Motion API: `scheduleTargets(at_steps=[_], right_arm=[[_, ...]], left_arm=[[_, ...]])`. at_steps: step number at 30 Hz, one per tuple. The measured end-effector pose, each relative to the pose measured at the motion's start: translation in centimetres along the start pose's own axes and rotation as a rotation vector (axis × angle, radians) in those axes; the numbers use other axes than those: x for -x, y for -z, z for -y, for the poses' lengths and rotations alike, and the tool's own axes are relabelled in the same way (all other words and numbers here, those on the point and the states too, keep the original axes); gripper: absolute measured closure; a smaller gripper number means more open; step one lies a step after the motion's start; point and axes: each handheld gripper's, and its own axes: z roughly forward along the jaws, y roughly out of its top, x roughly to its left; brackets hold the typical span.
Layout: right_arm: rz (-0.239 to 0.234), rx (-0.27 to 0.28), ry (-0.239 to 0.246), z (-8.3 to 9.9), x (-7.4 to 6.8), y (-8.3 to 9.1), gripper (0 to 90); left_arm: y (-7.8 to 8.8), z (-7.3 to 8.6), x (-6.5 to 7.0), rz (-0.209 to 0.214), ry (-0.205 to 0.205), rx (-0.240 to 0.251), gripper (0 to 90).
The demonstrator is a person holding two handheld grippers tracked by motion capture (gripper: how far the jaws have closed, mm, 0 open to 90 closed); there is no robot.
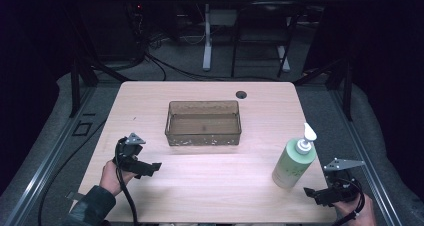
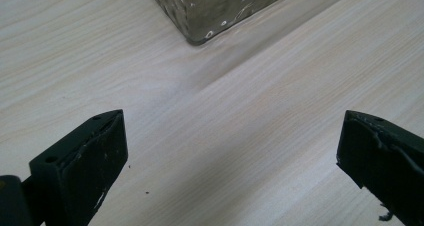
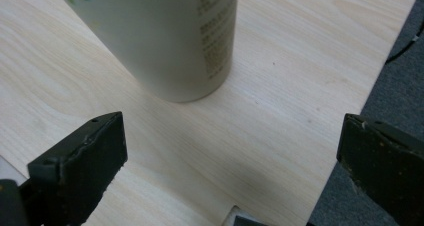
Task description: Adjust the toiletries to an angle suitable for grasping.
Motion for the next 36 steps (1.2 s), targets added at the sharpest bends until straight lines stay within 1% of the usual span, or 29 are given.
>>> scheduleTargets(at_steps=[2,5,6,10,15,19,20,22,23,25,26,28,29,30,31,32,36], right_arm=[[-0.002,0.007,0.006,-0.1,-0.1,0.0,0.0],[-0.020,0.032,0.021,-0.7,-0.8,0.2,0.0],[-0.021,0.035,0.029,-0.8,-0.9,0.2,0.0],[-0.026,0.053,0.038,-1.2,-1.3,0.1,0.0],[-0.035,0.075,0.027,-1.5,-1.3,0.1,0.0],[-0.063,0.099,0.011,-1.8,-1.4,0.0,0.4],[-0.075,0.117,0.010,-1.9,-1.4,0.0,1.2],[-0.080,0.129,0.016,-2.1,-1.4,-0.1,2.0],[-0.082,0.133,0.011,-2.2,-1.5,-0.2,2.8],[-0.080,0.136,0.016,-2.3,-1.6,-0.2,4.1],[-0.099,0.143,0.017,-2.5,-1.7,-0.4,6.4],[-0.095,0.148,0.025,-2.6,-1.8,-0.5,7.9],[-0.102,0.152,0.023,-2.8,-2.0,-0.5,10.9],[-0.102,0.152,0.023,-2.8,-2.0,-0.5,10.9],[-0.096,0.160,0.030,-3.0,-2.1,-0.5,13.6],[-0.097,0.165,0.033,-3.0,-2.1,-0.6,14.2],[-0.092,0.176,0.035,-3.2,-2.1,-0.6,16.2]], left_arm=[[0.0,0.0,0.0,0.002,-0.005,-0.006,0.1],[0.0,0.0,-0.1,0.008,-0.003,-0.008,0.1],[-0.1,0.0,0.0,-0.003,-0.002,-0.003,0.1],[-0.1,0.1,-0.1,-0.004,-0.006,-0.005,0.1],[-0.1,0.1,0.0,-0.002,-0.006,-0.008,0.1],[-0.2,0.0,0.0,-0.001,-0.010,-0.012,0.1],[-0.1,0.1,-0.1,-0.004,-0.010,-0.010,0.1],[-0.1,0.1,-0.1,0.002,-0.010,-0.017,0.1],[-0.2,0.1,-0.1,0.001,-0.009,-0.016,0.1],[-0.2,0.1,-0.1,0.003,-0.009,-0.018,0.0],[-0.2,0.1,-0.1,0.006,-0.010,-0.018,0.1],[-0.2,0.1,-0.1,0.006,-0.015,-0.020,0.1],[-0.3,0.1,0.0,0.003,-0.017,-0.020,0.1],[-0.3,0.1,0.0,0.003,-0.017,-0.020,0.1],[-0.3,0.1,0.0,0.009,-0.017,-0.024,0.1],[-0.2,0.0,-0.1,0.010,-0.022,-0.027,0.1],[-0.3,0.0,0.0,0.006,-0.018,-0.020,0.1]])
